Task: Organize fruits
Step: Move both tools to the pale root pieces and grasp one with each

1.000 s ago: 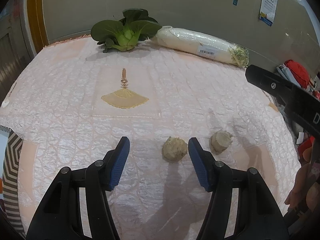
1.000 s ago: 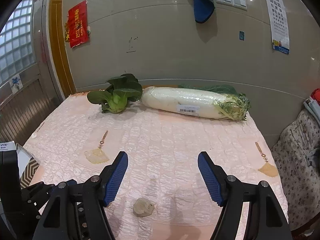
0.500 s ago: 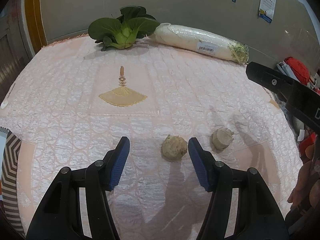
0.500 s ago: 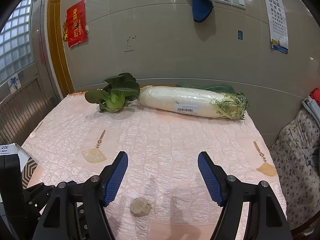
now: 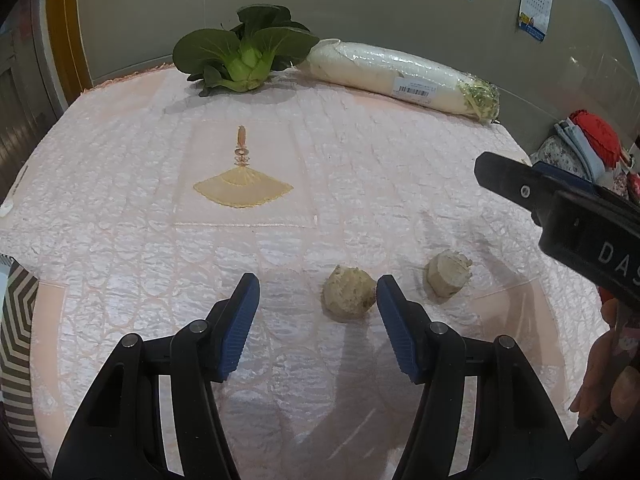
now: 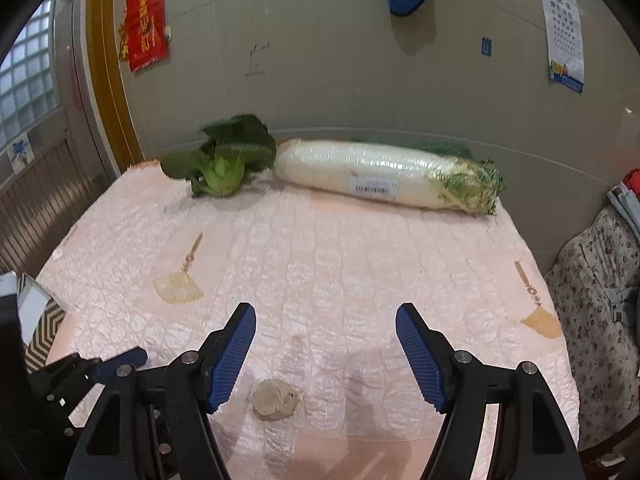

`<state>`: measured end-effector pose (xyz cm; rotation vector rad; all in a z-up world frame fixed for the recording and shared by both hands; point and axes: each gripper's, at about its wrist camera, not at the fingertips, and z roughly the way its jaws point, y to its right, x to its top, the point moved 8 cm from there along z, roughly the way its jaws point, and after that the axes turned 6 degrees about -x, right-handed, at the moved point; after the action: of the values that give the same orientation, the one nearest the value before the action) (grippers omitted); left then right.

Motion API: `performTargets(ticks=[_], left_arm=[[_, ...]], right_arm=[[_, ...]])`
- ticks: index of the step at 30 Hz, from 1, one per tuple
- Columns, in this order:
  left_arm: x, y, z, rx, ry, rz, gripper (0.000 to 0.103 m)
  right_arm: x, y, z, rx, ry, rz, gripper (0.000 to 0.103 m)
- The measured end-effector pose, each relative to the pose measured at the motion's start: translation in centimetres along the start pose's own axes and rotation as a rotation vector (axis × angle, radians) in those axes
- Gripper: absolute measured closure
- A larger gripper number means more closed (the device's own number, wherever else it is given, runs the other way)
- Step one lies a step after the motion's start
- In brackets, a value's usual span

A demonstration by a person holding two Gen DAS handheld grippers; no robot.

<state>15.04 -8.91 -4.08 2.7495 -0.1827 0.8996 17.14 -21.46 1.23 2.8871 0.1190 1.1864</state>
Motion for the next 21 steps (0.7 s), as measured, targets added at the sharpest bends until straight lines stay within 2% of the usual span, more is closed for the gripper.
performTargets(ticks=[9,17,21], left_arm=[[0.7,-0.5,0.7,-0.049,-0.026,-0.042,0.042],[0.2,0.7,1.5,-0.138,-0.109,-0.045,0.042],[0.2,0.7,1.6,-0.110,-0.107,-0.027,0.042]], right_arm=[[-1.0,0.6,1.6,0.003,-0.072,0.021,0.032],[-0.6,1.1,0.8,0.016,-0.054,0.049,0.032],[-0.6,1.3,0.9,0.015,-0.060,0.054,0.032]])
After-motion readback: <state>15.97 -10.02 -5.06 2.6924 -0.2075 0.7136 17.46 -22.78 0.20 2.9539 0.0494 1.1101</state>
